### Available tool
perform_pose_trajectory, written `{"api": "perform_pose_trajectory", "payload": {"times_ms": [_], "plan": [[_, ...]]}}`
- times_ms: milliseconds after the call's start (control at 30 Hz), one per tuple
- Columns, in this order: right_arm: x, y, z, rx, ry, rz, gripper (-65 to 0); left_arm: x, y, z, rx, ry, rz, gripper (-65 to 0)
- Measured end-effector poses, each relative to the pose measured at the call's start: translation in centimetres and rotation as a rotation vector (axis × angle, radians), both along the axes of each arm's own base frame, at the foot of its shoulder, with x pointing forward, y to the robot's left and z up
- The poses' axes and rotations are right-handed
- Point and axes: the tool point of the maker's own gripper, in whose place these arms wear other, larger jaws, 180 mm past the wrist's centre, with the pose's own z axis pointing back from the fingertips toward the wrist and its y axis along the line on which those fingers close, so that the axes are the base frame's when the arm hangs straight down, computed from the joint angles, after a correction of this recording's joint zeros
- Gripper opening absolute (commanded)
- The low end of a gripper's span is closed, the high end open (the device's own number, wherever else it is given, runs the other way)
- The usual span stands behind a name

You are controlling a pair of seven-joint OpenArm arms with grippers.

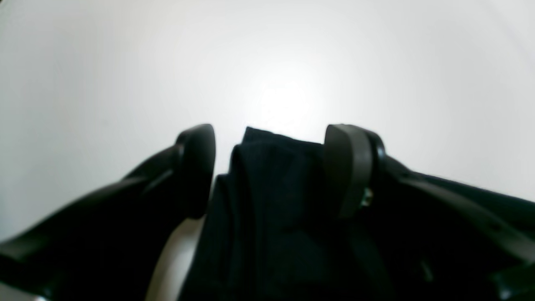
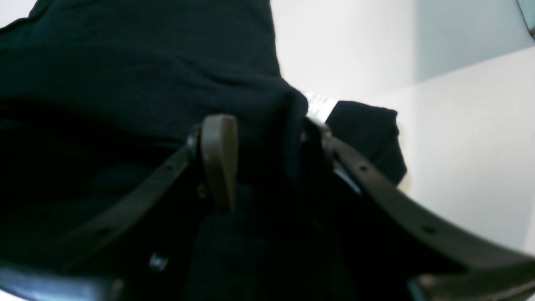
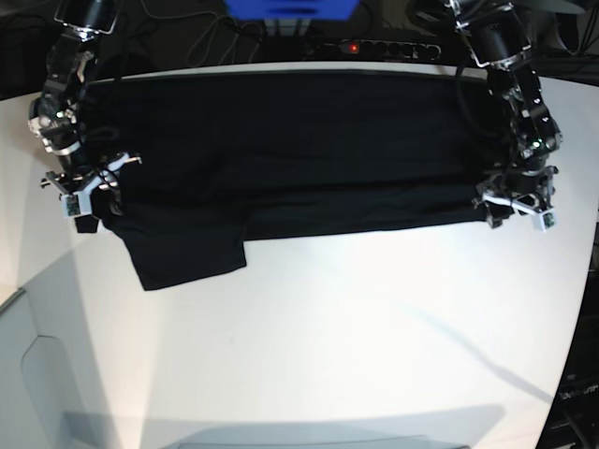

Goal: Fold the T-shirt properly
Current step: 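Grasp the hem corners and fold them over toward the collar, then regrasp the folded edge with both grippers and fold it again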

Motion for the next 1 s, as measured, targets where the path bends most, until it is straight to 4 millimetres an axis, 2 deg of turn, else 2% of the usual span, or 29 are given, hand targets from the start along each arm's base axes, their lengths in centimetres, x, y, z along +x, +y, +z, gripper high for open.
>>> {"api": "perform_pose_trajectory", "payload": {"times_ms": [167,233,367,533,633,733,867,1000], "plan": [[0.0,0.0,0.0,0.000,0.000,0.000,-38.8,-0.1,0.3,-0.1,0.008,0.008,0.002,-27.1],[0.0,0.0,0.0,0.000,0.000,0.000,-38.8,-0.1,0.2,-0.1,0.006,0.007,0.001,-32.4],[0.2,0.0,0.1,0.000,-0.005,0.000,-38.8,-0.1,0.1,-0.2,0.003,0.008,0.001,-46.8],[1.1,0.1,0.8,-0.001,-0.030,0.000,-38.8,-0.1,0.1,-0.1,0.003,0.005,0.000,-54.9],[1.4,0.0,1.1,-0.006,-0.036,0.001,-38.7,0.0,0.1,0.0,0.002,0.001,0.000,-65.0],[2.5,0.0,2.0,-0.008,-0.066,0.001,-38.3,0.0,0.0,0.1,0.001,0.005,-0.002,-64.4],[3.8,0.1,3.6,-0.013,-0.113,0.003,-38.1,0.3,-0.1,2.3,0.042,-0.046,-0.018,-64.9],[5.7,-0.2,4.8,-0.018,-0.130,-0.004,-33.7,0.2,-0.7,4.4,0.082,-0.086,-0.050,-64.9]]}}
